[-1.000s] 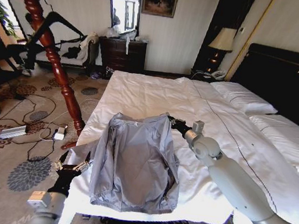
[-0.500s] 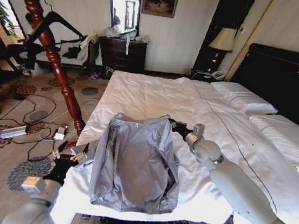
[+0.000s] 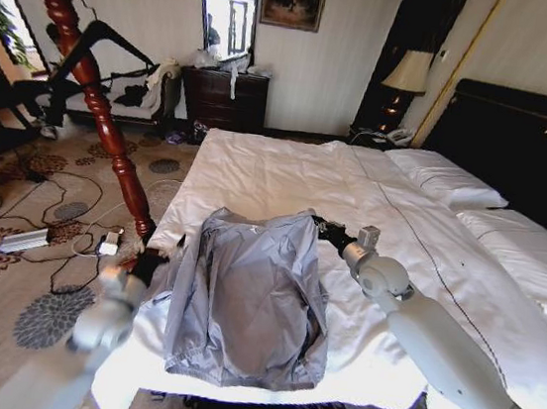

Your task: Pick up the clothes from the bed and hang them on the clothes hanger.

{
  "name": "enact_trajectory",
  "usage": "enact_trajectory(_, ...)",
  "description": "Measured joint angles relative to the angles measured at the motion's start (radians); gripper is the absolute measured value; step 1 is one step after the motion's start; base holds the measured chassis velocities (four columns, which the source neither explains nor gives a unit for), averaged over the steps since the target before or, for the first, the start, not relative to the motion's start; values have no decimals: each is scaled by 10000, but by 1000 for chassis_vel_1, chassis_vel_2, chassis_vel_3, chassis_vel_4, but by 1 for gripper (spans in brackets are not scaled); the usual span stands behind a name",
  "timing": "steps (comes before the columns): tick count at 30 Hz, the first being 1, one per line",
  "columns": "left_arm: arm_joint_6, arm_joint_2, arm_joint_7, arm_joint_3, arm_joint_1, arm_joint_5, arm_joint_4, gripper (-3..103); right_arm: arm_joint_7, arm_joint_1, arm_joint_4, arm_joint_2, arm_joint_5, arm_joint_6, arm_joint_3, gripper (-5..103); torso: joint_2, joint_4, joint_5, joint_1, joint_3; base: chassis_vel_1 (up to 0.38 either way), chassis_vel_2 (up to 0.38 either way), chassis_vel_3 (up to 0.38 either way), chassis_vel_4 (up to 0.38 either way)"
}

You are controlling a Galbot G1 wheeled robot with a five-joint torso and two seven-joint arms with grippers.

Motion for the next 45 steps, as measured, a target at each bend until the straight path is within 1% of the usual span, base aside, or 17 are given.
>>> enact_trajectory(2,166,190,-215,705,-1137,-440,328,100,7,16,-40,72,0,-2,11,0,0,2,-4,0,-1,0,0,0,0)
enact_trajectory(3,166,190,-215,705,-1137,-440,328,100,7,16,-40,72,0,-2,11,0,0,2,-4,0,-1,0,0,0,0)
enact_trajectory(6,358,479,-394,1416,-2441,-875,615,100,8,-20,-81,112,-15,-2,68,0,1,2,-3,-1,-1,0,0,0,0)
enact_trajectory(10,504,754,-552,1820,-3368,-1270,838,100,8,-96,-79,121,-45,-2,138,0,0,0,1,-1,-2,0,0,0,0)
enact_trajectory(12,626,1025,-684,2305,-4568,-1754,1283,100,5,-196,-25,145,-57,-2,219,0,0,5,-3,-2,-2,0,0,0,0)
enact_trajectory(15,680,1113,-751,2653,-5361,-2095,1573,100,2,-208,5,152,-61,-2,244,0,0,5,-2,-2,-2,0,0,0,0)
enact_trajectory(18,790,1126,-902,3297,-7079,-2716,2175,100,1,-209,54,154,-58,-2,319,0,0,-2,1,-1,-2,0,0,0,0)
enact_trajectory(20,868,1100,-942,3415,-7570,-2917,2401,100,1,-229,85,145,-57,-2,360,0,0,-3,4,-1,-3,0,0,0,0)
enact_trajectory(22,1111,1062,-1072,3538,-8370,-3629,2763,100,1,-355,169,96,-54,-2,470,0,0,0,-2,-2,-2,0,0,0,0)
enact_trajectory(24,1196,1127,-1095,3558,-8639,-3978,2842,100,2,-443,216,67,-55,-2,529,0,0,0,-3,-1,-2,0,0,0,0)
enact_trajectory(30,1795,2077,-965,3524,-9493,-5141,3068,100,31,-925,462,-247,-84,16,748,0,1,6,-6,-4,-3,0,0,0,0)
enact_trajectory(34,2198,2338,-976,3648,-10266,-5810,3329,100,31,-930,502,-302,-87,31,761,0,1,9,-6,-5,-3,0,0,0,0)
enact_trajectory(37,2748,2359,-995,4279,-11693,-6657,3845,100,103,-767,553,-212,-68,31,675,0,1,-2,4,-5,-4,0,0,0,0)
enact_trajectory(38,2748,2359,-995,4279,-11693,-6657,3845,100,103,-767,553,-212,-68,31,675,0,1,-2,4,-5,-4,0,0,0,0)
enact_trajectory(42,3161,2059,-989,5682,-13527,-7110,4839,100,167,-647,616,-84,-56,15,640,0,1,3,-3,-3,-3,0,0,0,0)
enact_trajectory(43,3161,2059,-989,5682,-13527,-7110,4839,100,167,-647,616,-84,-56,15,640,0,1,3,-3,-3,-3,0,0,0,0)
enact_trajectory(45,3537,1898,-1009,6205,-14344,-7366,5280,100,169,-735,657,-117,-62,14,706,0,1,-1,-3,-2,-2,0,0,0,0)
